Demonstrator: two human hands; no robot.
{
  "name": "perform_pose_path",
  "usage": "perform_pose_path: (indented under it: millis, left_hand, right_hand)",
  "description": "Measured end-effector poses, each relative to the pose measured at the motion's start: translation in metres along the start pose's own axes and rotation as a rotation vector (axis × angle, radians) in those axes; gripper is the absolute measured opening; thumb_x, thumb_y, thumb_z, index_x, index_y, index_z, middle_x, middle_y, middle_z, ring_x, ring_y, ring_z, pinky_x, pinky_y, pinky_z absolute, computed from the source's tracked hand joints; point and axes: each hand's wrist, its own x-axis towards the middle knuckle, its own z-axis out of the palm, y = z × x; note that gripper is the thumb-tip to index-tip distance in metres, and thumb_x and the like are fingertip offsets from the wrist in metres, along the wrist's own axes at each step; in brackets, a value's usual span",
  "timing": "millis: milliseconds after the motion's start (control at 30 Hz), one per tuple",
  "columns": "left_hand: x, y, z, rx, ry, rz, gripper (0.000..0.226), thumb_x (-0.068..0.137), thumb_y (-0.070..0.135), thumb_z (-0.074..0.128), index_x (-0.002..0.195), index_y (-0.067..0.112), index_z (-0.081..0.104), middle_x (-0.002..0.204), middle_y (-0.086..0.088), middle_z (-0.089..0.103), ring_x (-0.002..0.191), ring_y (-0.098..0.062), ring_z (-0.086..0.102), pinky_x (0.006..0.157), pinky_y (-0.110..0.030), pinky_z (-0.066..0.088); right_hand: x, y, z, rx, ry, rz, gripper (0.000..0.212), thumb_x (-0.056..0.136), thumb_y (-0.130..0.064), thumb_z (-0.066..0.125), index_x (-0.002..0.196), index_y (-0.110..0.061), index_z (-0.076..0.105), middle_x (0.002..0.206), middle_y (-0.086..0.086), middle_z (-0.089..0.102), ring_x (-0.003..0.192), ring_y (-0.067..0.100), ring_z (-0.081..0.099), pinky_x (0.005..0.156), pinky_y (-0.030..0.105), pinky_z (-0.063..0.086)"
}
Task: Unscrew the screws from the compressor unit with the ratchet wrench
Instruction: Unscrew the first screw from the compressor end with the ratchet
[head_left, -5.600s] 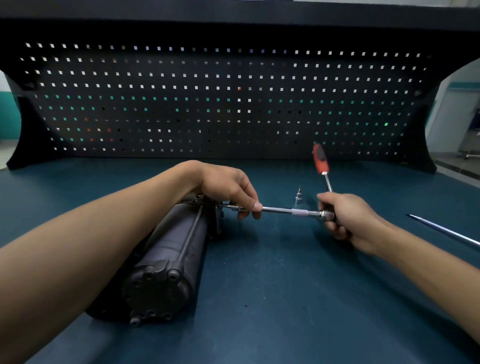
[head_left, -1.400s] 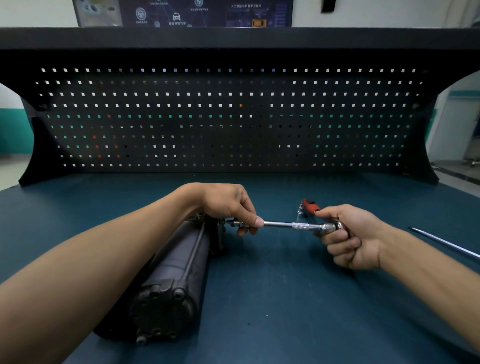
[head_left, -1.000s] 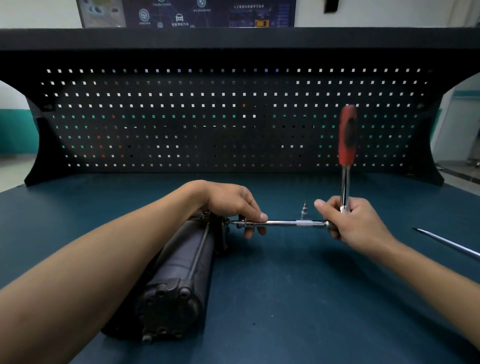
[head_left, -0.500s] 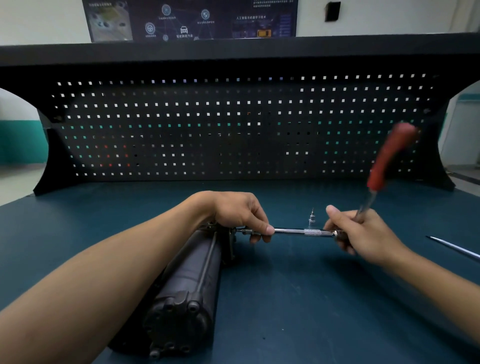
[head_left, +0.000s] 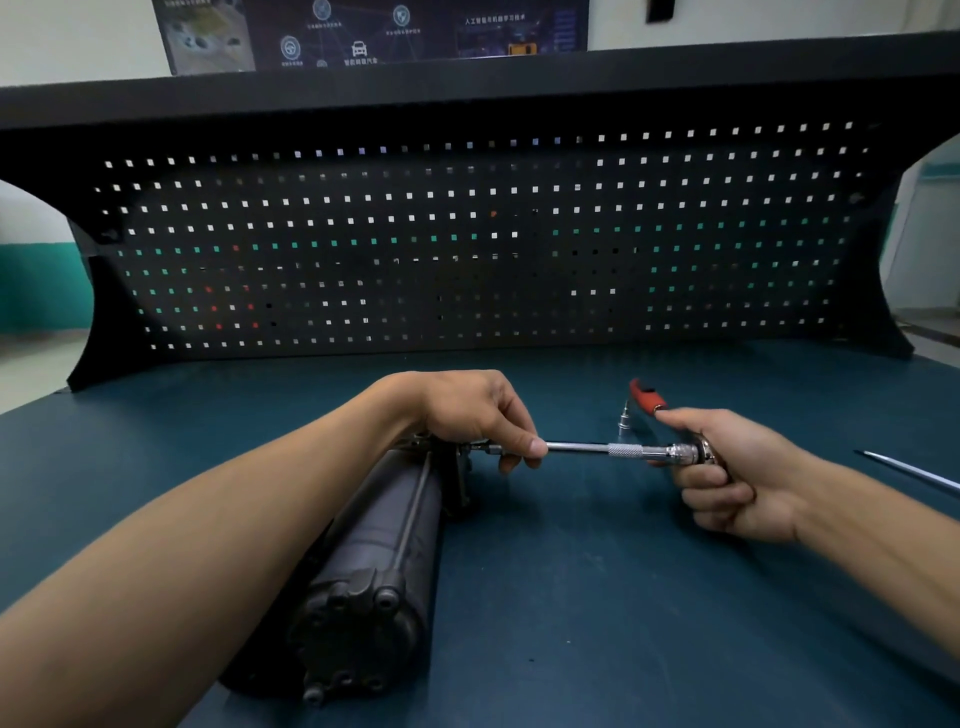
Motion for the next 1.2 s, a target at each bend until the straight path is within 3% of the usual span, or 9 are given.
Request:
perform_pose_path:
  millis: [67,133,267,400,533,633,800,1000,1200]
  left_hand:
    - [0.0,0.0,0.0,0.005,-0.001,-0.005,0.017,0.09,0.044,0.069,0.082,0.032,0.077,0.072,0.01,0.07,0.071,0.001,0.053,0.078,-0.024,0.039]
    - [0.0,0.002,0.0,0.003,-0.023,-0.01,0.015,0.092,0.042,0.067,0.085,0.032,0.077,0.073,0.012,0.07,0.071,0.002,0.054,0.078,-0.022,0.038]
    - [0.0,0.006,0.001,0.021,-0.088,-0.029,0.015,0.097,0.037,0.061,0.095,0.031,0.075,0.073,0.013,0.071,0.076,0.003,0.056,0.083,-0.021,0.038]
    - [-0.001,0.008,0.0,0.02,-0.128,-0.039,0.018,0.099,0.035,0.057,0.096,0.03,0.074,0.074,0.013,0.072,0.081,-0.004,0.055,0.087,-0.024,0.04]
    - [-0.002,0.006,-0.002,-0.002,-0.118,-0.031,0.02,0.099,0.035,0.058,0.094,0.028,0.075,0.074,0.011,0.072,0.078,-0.004,0.055,0.081,-0.02,0.041]
    - [-0.002,0.005,-0.003,-0.014,-0.076,-0.015,0.018,0.098,0.033,0.06,0.09,0.027,0.075,0.072,0.01,0.071,0.072,0.0,0.055,0.073,-0.013,0.039]
    - [0.0,0.0,-0.001,-0.002,-0.048,0.003,0.018,0.094,0.036,0.066,0.082,0.028,0.076,0.069,0.01,0.069,0.065,-0.001,0.051,0.065,-0.012,0.038]
    - [0.002,-0.003,0.001,-0.037,-0.039,0.015,0.015,0.091,0.038,0.07,0.081,0.029,0.078,0.068,0.011,0.068,0.065,0.0,0.051,0.063,-0.009,0.037]
    - [0.001,-0.007,-0.002,-0.048,-0.039,0.023,0.018,0.089,0.042,0.071,0.087,0.027,0.079,0.07,0.011,0.07,0.064,0.003,0.052,0.061,-0.006,0.036]
  right_hand:
    - [0.001,0.003,0.001,0.001,0.008,-0.027,0.045,0.095,-0.049,0.051,0.062,-0.019,0.045,0.042,-0.003,0.026,0.029,0.01,0.017,0.035,0.02,0.017]
    - [0.001,0.008,0.002,-0.042,0.032,-0.121,0.037,0.095,-0.046,0.057,0.072,-0.019,0.048,0.044,0.0,0.031,0.032,0.012,0.021,0.037,0.021,0.018]
    - [0.001,0.016,0.001,-0.298,0.163,-0.534,0.038,0.075,-0.051,0.07,0.067,-0.016,0.059,0.049,0.002,0.044,0.04,0.013,0.039,0.037,0.021,0.03]
    - [0.006,0.02,-0.002,-0.424,0.219,-0.861,0.028,0.074,-0.047,0.069,0.065,-0.021,0.071,0.049,-0.001,0.051,0.046,0.008,0.046,0.044,0.017,0.038]
    - [0.014,0.023,-0.005,-0.446,0.244,-0.99,0.017,0.075,-0.043,0.071,0.071,-0.026,0.075,0.056,0.009,0.056,0.053,0.008,0.048,0.051,0.022,0.04]
    - [0.016,0.021,-0.004,-0.475,0.258,-1.03,0.012,0.078,-0.04,0.07,0.073,-0.029,0.075,0.058,0.0,0.06,0.054,0.003,0.049,0.054,0.018,0.041]
    - [0.012,0.019,0.0,-0.512,0.228,-0.899,0.037,0.078,-0.054,0.063,0.068,-0.02,0.074,0.05,0.005,0.054,0.045,0.01,0.049,0.044,0.022,0.039]
    - [0.008,0.012,0.005,-0.25,0.227,-0.572,0.061,0.088,-0.063,0.053,0.071,-0.007,0.071,0.041,0.004,0.044,0.032,0.013,0.037,0.031,0.018,0.026]
    - [0.004,0.007,0.004,-0.011,0.057,-0.234,0.056,0.097,-0.058,0.045,0.081,-0.008,0.065,0.041,0.003,0.032,0.03,0.013,0.019,0.039,0.02,0.014]
